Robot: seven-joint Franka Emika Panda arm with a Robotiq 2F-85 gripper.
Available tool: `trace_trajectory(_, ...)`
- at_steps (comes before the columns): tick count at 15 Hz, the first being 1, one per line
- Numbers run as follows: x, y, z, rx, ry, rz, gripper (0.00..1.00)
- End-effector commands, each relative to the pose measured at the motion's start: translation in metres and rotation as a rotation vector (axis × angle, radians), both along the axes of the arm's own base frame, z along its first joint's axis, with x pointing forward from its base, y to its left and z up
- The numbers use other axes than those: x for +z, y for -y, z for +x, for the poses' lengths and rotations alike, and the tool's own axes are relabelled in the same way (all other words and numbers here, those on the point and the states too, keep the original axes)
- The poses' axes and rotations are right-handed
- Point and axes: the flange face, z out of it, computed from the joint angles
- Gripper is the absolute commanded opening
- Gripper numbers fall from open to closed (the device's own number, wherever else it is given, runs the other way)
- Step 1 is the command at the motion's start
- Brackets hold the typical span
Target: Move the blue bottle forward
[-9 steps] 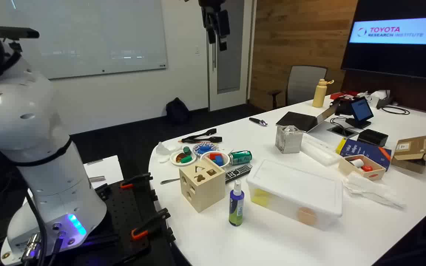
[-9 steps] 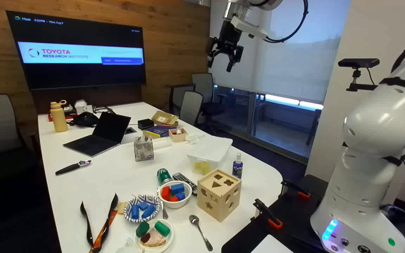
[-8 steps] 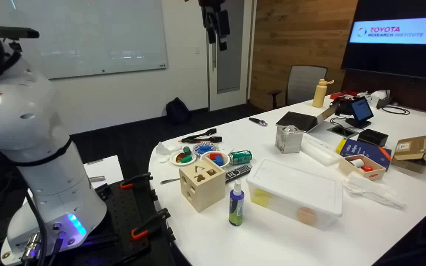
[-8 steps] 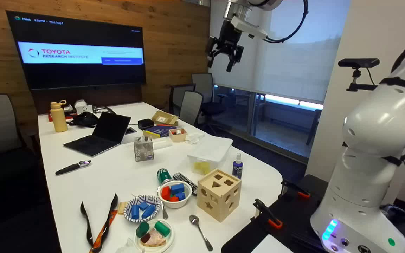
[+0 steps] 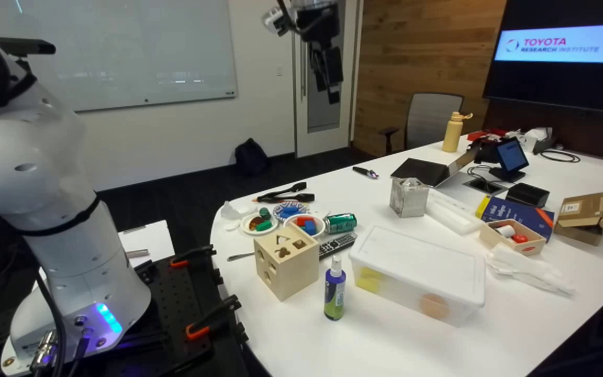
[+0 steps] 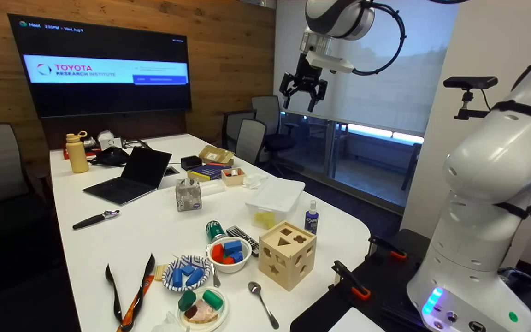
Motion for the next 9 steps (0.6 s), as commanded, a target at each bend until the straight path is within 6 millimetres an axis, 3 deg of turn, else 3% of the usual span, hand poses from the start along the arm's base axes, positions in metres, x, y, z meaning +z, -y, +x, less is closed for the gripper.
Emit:
trace_trajectory(1, -0.072, 0.027, 0.005, -0.110, -0.050, 0.025, 1.00)
trace_trajectory(4, -0.131, 0.042, 0.004, -0.161, -0.092, 0.032, 1.00)
trace_trajectory(9, -0.205, 0.056, -0.005, -0.235, -0.119, 0.007, 1.00)
